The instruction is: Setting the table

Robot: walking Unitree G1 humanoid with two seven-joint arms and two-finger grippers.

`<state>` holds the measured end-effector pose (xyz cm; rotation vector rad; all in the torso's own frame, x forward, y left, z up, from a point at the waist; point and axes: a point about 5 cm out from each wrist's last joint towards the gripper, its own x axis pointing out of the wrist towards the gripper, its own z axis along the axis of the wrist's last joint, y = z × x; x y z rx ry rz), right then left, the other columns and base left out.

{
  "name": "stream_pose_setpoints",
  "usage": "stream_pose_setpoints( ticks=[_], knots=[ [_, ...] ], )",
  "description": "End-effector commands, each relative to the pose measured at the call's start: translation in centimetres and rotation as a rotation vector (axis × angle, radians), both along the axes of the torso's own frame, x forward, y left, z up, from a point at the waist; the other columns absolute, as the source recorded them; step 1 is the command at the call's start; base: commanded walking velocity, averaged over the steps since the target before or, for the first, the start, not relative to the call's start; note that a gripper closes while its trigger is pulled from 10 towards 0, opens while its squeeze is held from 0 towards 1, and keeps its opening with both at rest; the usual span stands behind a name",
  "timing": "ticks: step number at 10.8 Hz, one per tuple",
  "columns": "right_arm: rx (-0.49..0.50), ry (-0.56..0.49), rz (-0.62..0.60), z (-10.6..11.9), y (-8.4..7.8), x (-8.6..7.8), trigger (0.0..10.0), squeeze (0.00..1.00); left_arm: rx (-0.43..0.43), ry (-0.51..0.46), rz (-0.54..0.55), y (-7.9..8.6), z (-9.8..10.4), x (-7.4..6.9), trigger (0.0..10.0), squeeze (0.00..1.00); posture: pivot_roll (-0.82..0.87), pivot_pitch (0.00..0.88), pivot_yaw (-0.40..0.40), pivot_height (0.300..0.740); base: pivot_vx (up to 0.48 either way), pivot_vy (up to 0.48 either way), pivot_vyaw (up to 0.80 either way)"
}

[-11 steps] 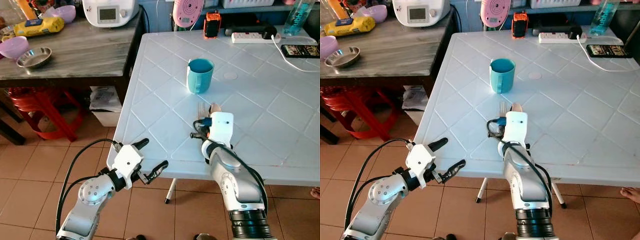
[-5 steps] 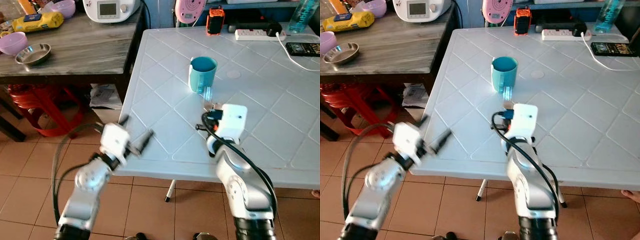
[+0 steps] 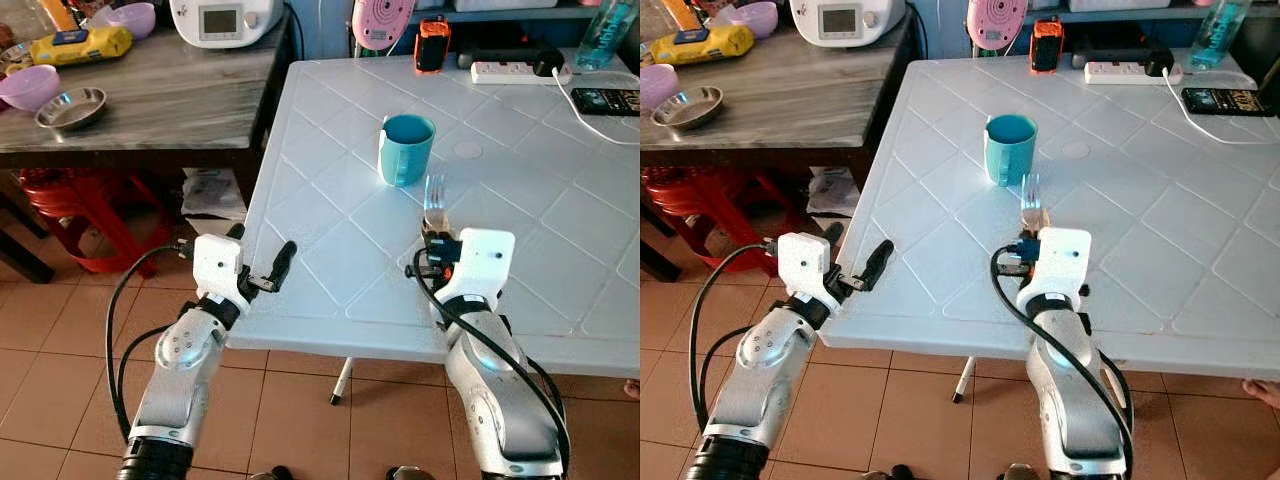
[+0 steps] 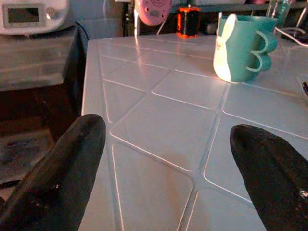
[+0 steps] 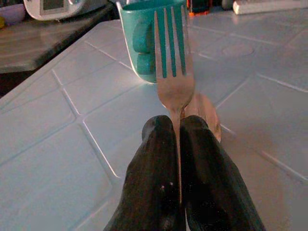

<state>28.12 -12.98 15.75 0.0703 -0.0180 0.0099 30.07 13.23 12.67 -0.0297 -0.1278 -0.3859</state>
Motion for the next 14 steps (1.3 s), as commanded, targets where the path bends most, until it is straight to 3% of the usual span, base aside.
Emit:
stream_pose_setpoints(
  ticks=[1, 14],
  knots=[
    [0.000, -0.025, 0.005, 0.4, 0.1, -0.1, 10.0, 0.00, 0.003, 0.019, 0.022, 0.5, -0.3, 0.1, 10.0, 0.00, -0.19, 0.110, 0.105, 0.740, 0.000, 0.349, 0.00],
    [-0.075, -0.100, -0.063, 0.6, -1.1, 1.1, 10.0, 0.00, -0.008, 0.010, -0.013, -0.6, 0.4, 0.8, 10.0, 0.00, -0.18, 0.095, 0.122, 0.740, 0.000, 0.403, 0.00]
  ],
)
